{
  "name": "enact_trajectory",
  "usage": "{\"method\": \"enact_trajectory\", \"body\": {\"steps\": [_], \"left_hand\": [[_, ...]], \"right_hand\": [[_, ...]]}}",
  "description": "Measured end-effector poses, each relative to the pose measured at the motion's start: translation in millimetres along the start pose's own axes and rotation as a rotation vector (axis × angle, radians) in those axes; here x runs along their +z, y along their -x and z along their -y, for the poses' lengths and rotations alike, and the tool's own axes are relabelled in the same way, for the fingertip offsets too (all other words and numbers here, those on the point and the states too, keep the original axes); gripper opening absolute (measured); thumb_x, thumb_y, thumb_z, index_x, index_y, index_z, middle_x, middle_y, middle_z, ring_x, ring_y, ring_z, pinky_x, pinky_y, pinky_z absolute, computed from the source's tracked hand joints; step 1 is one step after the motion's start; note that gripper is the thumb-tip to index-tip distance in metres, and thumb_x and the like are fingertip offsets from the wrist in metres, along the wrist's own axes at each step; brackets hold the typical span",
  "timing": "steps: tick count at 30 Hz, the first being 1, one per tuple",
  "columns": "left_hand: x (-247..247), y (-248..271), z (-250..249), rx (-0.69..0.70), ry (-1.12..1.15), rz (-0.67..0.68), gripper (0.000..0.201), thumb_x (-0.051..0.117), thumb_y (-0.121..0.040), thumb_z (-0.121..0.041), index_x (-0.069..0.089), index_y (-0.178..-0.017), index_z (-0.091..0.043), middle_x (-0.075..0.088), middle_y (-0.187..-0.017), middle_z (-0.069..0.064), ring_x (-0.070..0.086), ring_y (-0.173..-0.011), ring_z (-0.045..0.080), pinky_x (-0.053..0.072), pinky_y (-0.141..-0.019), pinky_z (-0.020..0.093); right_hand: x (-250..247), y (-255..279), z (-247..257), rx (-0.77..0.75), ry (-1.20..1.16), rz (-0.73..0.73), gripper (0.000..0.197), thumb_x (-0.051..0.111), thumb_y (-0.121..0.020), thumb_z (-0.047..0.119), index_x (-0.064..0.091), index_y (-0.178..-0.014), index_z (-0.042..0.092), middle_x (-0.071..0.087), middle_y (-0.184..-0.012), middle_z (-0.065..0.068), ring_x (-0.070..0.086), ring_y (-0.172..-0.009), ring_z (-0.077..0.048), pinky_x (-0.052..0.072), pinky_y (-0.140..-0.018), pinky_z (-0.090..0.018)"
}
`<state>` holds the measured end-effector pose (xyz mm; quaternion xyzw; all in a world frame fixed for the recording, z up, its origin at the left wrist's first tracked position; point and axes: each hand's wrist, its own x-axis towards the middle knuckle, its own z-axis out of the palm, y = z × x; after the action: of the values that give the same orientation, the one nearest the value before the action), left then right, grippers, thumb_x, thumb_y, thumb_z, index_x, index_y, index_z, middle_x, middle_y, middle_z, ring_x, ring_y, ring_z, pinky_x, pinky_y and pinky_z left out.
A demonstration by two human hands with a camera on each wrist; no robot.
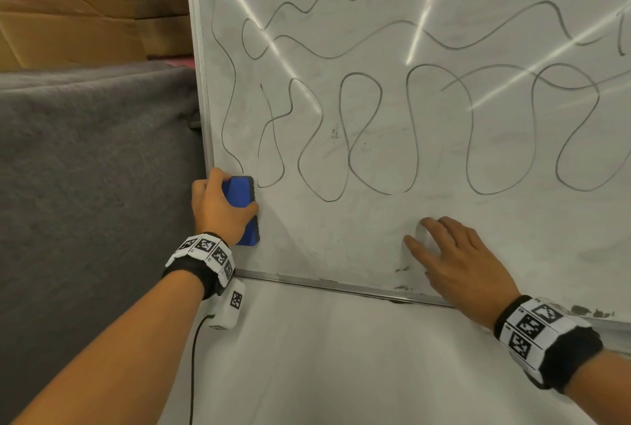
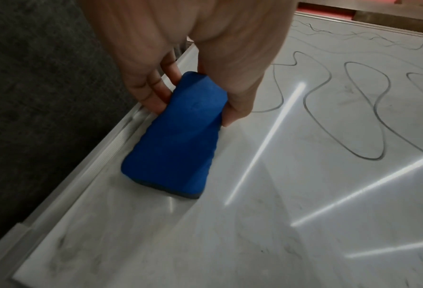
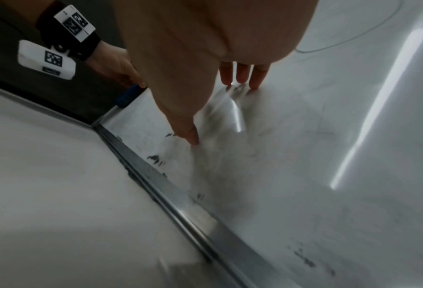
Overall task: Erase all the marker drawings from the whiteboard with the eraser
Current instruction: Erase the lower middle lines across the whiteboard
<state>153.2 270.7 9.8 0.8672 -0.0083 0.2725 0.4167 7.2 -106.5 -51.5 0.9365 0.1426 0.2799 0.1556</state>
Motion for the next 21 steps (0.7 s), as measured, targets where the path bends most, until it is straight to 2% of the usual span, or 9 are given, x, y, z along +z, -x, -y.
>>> {"method": "enact_trajectory", "body": {"steps": [5,9,15,21], "left_hand": [[0.0,-1.8,2.1,-0.009,0.005,-0.018,0.057,0.086,-0.073,-0.011,0.054,-0.12,-0.016,0.042,-0.129,0.011,0.045,-0.104,0.021,0.041,-0.088,0.031],[0.3,6.3,5.5,0.053,-0.022,0.032,0.059,0.086,-0.072,-0.013,0.057,-0.124,-0.017,0.043,-0.128,0.008,0.046,-0.104,0.021,0.043,-0.089,0.033],[-1.9,-4.9,-4.2,0.066,0.018,-0.034,0.064,0.087,-0.074,-0.02,0.057,-0.131,-0.021,0.046,-0.129,0.006,0.047,-0.108,0.016,0.042,-0.094,0.029],[5.7,19.8,-4.9,0.127,-0.055,0.115,0.06,0.088,-0.07,-0.018,0.057,-0.122,-0.017,0.043,-0.12,0.005,0.045,-0.103,0.018,0.042,-0.092,0.031]], "right_hand": [[9.5,9.8,-3.8,-0.023,0.003,-0.021,0.066,0.079,-0.072,0.009,0.058,-0.135,0.007,0.047,-0.138,-0.029,0.045,-0.126,-0.049,0.043,-0.099,-0.056],[8.9,7.4,-2.5,-0.015,-0.005,-0.058,0.063,0.079,-0.069,0.009,0.061,-0.13,0.007,0.05,-0.135,-0.029,0.046,-0.123,-0.048,0.041,-0.098,-0.055],[7.4,3.9,-1.2,-0.008,-0.025,-0.088,0.06,0.079,-0.067,0.009,0.064,-0.125,0.008,0.052,-0.131,-0.027,0.047,-0.12,-0.047,0.041,-0.095,-0.054],[8.2,4.2,1.8,0.01,-0.034,-0.098,0.059,0.079,-0.066,0.01,0.064,-0.124,0.007,0.051,-0.132,-0.027,0.047,-0.12,-0.047,0.041,-0.094,-0.055]]}}
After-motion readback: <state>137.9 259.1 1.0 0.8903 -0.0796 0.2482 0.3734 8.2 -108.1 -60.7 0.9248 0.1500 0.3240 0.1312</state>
